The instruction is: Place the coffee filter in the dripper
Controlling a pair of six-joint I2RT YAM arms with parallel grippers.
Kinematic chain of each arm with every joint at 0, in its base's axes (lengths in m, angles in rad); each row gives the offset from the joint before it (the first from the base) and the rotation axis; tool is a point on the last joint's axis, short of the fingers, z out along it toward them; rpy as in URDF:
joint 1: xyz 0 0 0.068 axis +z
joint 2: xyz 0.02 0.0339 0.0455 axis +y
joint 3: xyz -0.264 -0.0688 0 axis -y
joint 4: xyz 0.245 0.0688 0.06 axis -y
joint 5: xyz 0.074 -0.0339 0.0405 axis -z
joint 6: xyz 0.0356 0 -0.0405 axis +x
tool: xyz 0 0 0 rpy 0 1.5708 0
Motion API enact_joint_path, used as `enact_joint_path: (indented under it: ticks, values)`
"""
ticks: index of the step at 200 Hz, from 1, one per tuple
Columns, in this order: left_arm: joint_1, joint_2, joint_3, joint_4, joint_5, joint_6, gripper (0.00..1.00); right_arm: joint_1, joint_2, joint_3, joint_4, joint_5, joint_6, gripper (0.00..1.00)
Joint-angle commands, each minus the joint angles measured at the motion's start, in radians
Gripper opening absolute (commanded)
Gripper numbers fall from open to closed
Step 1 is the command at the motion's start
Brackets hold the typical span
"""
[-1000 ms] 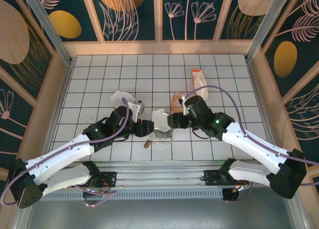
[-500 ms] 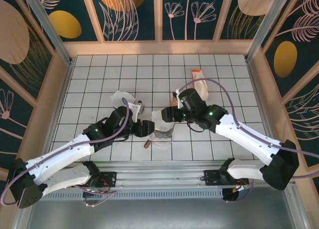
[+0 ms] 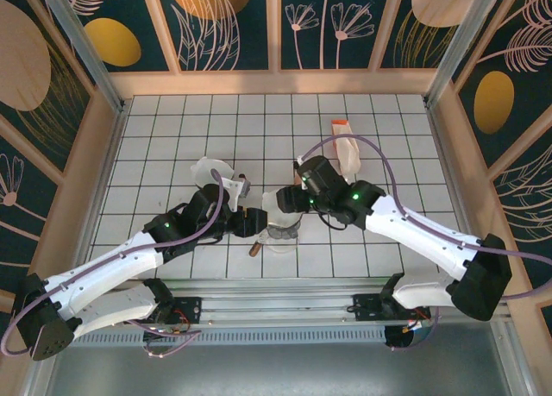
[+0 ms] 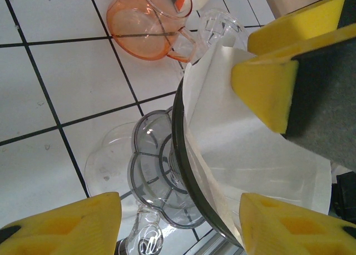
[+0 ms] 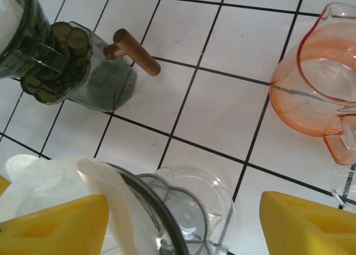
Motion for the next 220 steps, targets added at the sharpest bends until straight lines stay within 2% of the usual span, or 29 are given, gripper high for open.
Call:
enact_joint_path:
  ticks: [1,47,97,152,220]
  values:
    - [0.007,-0.005,0.000,0.012,-0.006,-0.005,0.59,0.010,-0.053,0.011,0.061,0.007,-0.009,0.75]
    - [0.007,-0.008,0.000,0.009,-0.006,-0.005,0.60,0.005,0.009,0.012,0.031,-0.014,-0.010,0.75]
    - [0.006,-0.008,-0.002,0.007,-0.007,-0.003,0.60,-0.008,0.024,0.022,-0.022,0.064,0.014,0.72]
    - [0.006,-0.016,0.008,0.010,-0.011,-0.006,0.63,0.009,0.028,0.061,-0.055,-0.067,0.005,0.74]
    - [0.007,-0.014,0.014,0.012,-0.011,-0.003,0.64,0.024,0.075,0.024,-0.075,-0.117,0.005,0.74]
